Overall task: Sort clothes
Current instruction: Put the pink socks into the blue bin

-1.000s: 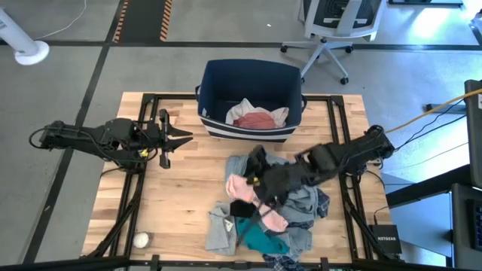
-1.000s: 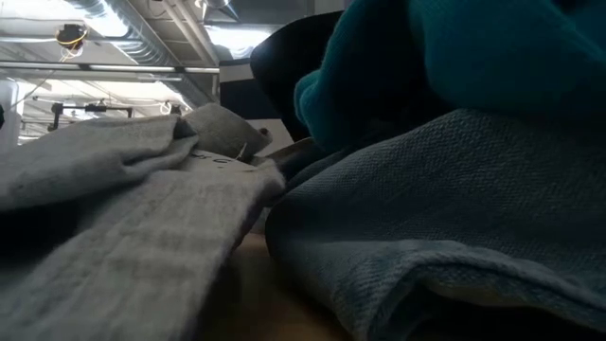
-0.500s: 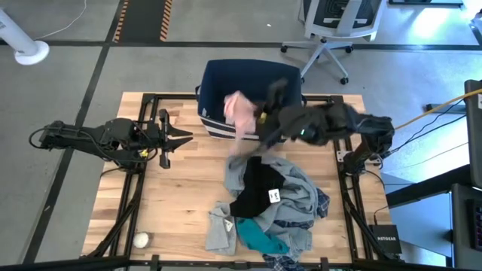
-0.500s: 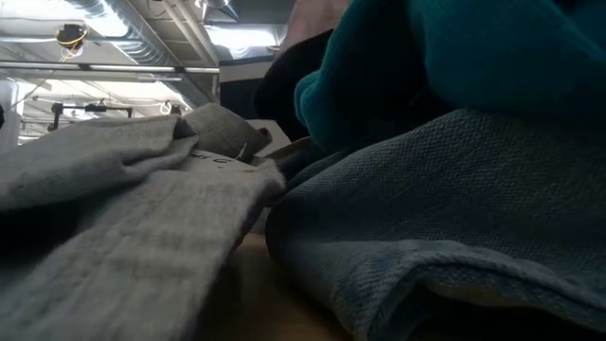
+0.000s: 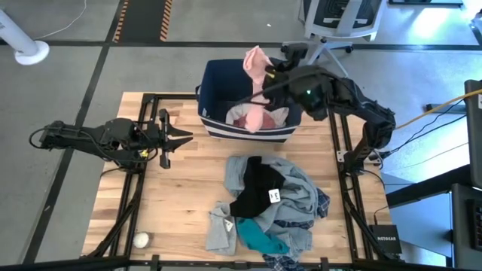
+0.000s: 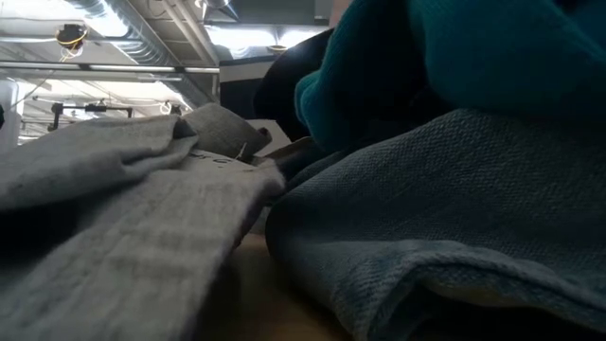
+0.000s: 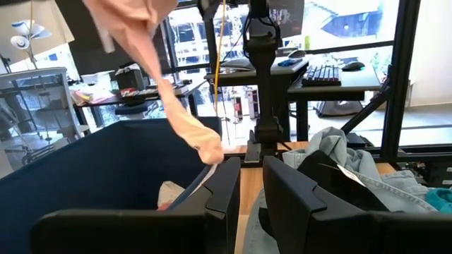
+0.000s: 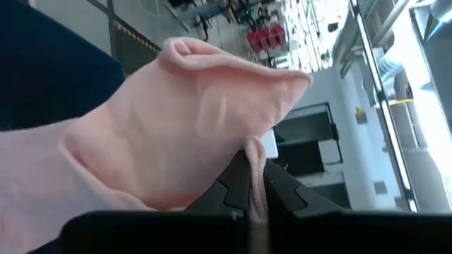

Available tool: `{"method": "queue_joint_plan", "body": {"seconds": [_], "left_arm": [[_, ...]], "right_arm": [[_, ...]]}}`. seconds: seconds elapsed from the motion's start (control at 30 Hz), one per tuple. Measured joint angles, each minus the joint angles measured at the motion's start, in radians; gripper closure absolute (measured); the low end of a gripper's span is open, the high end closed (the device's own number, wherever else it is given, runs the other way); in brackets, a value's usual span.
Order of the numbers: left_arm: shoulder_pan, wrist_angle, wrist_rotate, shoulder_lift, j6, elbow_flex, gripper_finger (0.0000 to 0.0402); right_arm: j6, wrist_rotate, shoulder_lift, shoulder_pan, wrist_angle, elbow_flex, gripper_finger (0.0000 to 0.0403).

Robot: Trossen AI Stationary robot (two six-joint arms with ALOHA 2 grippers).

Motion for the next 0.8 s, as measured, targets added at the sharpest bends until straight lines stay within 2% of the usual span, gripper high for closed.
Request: {"method": "queue_joint_plan", "body": {"seconds": [0.37,0.57,0.7,0.8], "left_arm": [[0.000,0.000,0.000,0.000,0.000,0.000,0.0343],[0.000,0.000,0.000,0.000,-0.001,0.000,0.0343],[0.000,0.000,0.000,0.000,-0.003,0.000,0.0343],[0.000,0.000,0.000,0.000,-0.003,0.000,0.0343]], "right_arm": [[0.106,-0.004,0.000,-0.037,-0.164,0.000,0.0374],[0.230,-0.063,0.000,-0.037,-0.301,-0.001,0.0377],[0.335,-0.179,0.004,-0.037,-0.414,-0.001,0.0380],[0.403,-0.227,0.008,-0.036,-0.508,-0.002,0.0380]]}}
